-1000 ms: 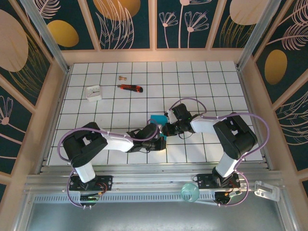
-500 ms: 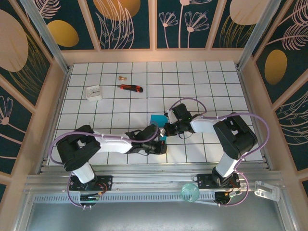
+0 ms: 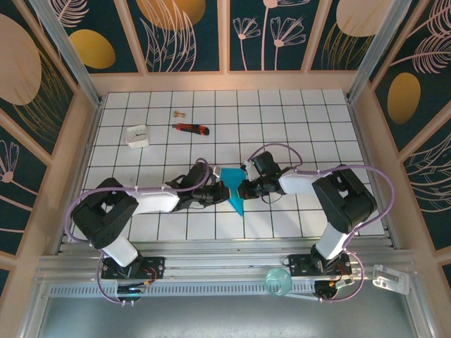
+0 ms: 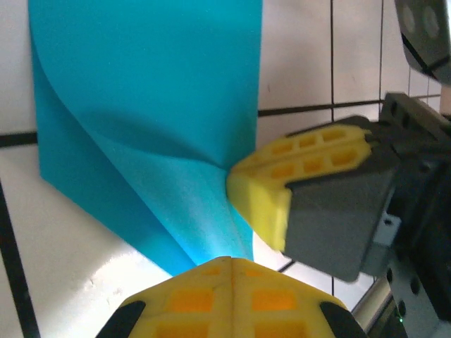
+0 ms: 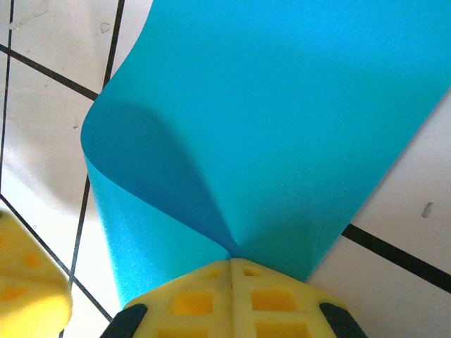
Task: Fold a paper plane with a square sheet of paper (pick it up from the middle)
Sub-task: Third fold the triangle at the center of the table.
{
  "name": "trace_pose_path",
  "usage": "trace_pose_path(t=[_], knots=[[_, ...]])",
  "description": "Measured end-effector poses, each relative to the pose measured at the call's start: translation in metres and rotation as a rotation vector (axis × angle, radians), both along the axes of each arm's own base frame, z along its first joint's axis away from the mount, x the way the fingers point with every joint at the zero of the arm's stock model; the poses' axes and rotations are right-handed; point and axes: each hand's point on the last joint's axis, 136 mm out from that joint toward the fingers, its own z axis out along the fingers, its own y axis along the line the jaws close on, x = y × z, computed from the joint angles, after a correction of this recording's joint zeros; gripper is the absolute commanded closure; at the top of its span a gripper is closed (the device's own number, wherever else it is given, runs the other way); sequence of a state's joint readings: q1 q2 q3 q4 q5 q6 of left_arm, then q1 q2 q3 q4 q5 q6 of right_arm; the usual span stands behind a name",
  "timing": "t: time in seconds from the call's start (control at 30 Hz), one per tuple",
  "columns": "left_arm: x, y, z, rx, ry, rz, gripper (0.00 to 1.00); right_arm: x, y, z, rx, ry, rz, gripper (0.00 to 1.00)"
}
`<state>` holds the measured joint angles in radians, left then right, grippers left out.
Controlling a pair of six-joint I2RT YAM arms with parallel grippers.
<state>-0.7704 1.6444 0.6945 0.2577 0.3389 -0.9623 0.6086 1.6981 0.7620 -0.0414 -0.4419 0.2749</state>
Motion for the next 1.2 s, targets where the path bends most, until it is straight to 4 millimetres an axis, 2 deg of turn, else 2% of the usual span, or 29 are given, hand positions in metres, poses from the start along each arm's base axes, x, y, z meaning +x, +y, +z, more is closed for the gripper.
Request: trace_pose_path(t=[0.3, 0.53, 1.2], knots=[[0.015, -0.014, 0.004, -0.014, -0.009, -0.009, 1.0, 0.0, 0.0, 0.0, 0.0, 0.0, 0.0, 1.0], [0.021, -0.021, -0.007, 0.016, -0.001, -0.033, 1.0, 0.0, 0.0, 0.0, 0.0, 0.0, 0.0, 1.0], [0.012, -0.004, -0.031, 0.156, 0.003, -0.093, 1.0, 0.0, 0.0, 0.0, 0.0, -0.001, 0.0, 1.0]])
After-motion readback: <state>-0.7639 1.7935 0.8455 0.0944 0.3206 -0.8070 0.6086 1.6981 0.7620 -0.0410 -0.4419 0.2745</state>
